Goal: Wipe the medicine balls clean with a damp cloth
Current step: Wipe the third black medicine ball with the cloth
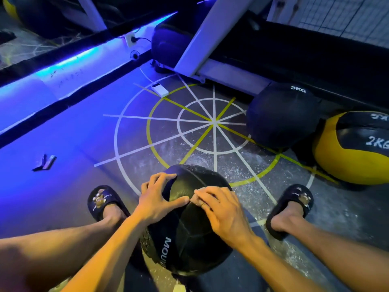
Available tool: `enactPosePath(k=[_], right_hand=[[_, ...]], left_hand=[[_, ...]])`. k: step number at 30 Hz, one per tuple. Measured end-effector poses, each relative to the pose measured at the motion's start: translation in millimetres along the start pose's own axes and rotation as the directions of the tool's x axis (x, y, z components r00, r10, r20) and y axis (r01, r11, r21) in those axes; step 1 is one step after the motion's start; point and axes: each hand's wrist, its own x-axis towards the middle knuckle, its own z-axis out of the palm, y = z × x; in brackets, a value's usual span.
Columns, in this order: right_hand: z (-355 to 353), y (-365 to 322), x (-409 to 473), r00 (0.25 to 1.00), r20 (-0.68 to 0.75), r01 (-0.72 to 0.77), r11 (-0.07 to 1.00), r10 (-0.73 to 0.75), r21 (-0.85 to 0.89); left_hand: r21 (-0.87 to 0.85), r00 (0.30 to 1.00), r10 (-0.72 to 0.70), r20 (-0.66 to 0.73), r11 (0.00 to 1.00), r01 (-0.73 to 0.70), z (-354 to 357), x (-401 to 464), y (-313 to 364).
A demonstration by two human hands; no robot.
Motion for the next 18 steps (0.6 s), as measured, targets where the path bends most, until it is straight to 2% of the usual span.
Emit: enactPosePath(k=[1, 3, 4, 6, 7, 8, 9, 10, 12, 14, 15, 16, 17, 18], right_hand=[[-0.4, 8.3, 3.0, 0.999, -0.016, -0.043, 0.999, 0.043, 0.017], [5.4, 36.2, 6.8, 0.967, -0.083, -0.237, 0.970, 0.241, 0.054], [7.4, 51.7, 7.0, 0.922, -0.100, -0.366, 0.926, 0.374, 0.089], [9.1, 80.8, 4.0, 0.775, -0.013, -0.616, 0.760, 0.631, 0.207], [8.9, 89.0, 4.6, 0.705, 0.047, -0.693, 0.673, 0.708, 0.259], [8.2, 89.9, 6.2, 0.670, 0.067, -0.723, 0.629, 0.740, 0.286], [6.4, 84.0, 10.5, 0.667, 0.059, -0.723, 0.626, 0.743, 0.293], [4.8, 70.5, 16.3, 0.685, 0.033, -0.707, 0.653, 0.728, 0.270], [4.8, 33.5, 26.7, 0.806, -0.035, -0.569, 0.789, 0.591, 0.231], [1.9, 1.5, 26.0, 0.948, -0.037, -0.300, 0.929, 0.315, 0.218], [3.2, -0.6, 22.2, 0.984, -0.020, -0.169, 0.966, 0.176, 0.198], [3.3, 8.0, 21.0, 0.995, -0.001, -0.098, 0.978, 0.100, 0.183], [4.1, 25.1, 21.1, 0.992, 0.014, -0.129, 0.975, 0.129, 0.183], [4.3, 44.8, 21.2, 0.970, 0.016, -0.241, 0.956, 0.242, 0.168]], left_hand=[[-0.002, 1.000, 0.006, -0.004, 1.000, -0.006, -0.3, -0.9, -0.8], [-0.009, 1.000, 0.009, -0.006, 1.000, -0.009, -0.2, -2.6, 0.4], [-0.013, 1.000, 0.013, -0.004, 1.000, -0.013, 0.8, -3.5, 0.9], [-0.025, 1.000, 0.020, -0.003, 0.999, -0.020, 3.6, -7.4, -0.3], [-0.034, 1.000, 0.024, -0.008, 0.999, -0.024, 5.2, -9.6, -0.7], [-0.045, 0.999, 0.030, -0.011, 0.999, -0.030, 6.0, -11.8, -1.0], [-0.055, 0.999, 0.034, -0.013, 0.998, -0.034, 6.8, -13.2, -1.0], [-0.060, 0.999, 0.036, -0.013, 0.997, -0.037, 6.7, -14.6, -0.2], [-0.061, 0.999, 0.035, -0.016, 0.997, -0.036, 6.5, -17.2, 0.7], [-0.068, 0.999, 0.041, -0.033, 0.997, -0.043, 6.8, -22.2, -2.7], [-0.071, 0.998, 0.048, -0.044, 0.996, -0.051, 6.8, -25.1, -5.9], [-0.074, 0.997, 0.059, -0.053, 0.995, -0.063, 7.5, -27.8, -8.8], [-0.078, 0.996, 0.070, -0.058, 0.994, -0.074, 8.9, -30.4, -11.1], [-0.081, 0.995, 0.078, -0.059, 0.993, -0.083, 10.2, -32.4, -12.8]])
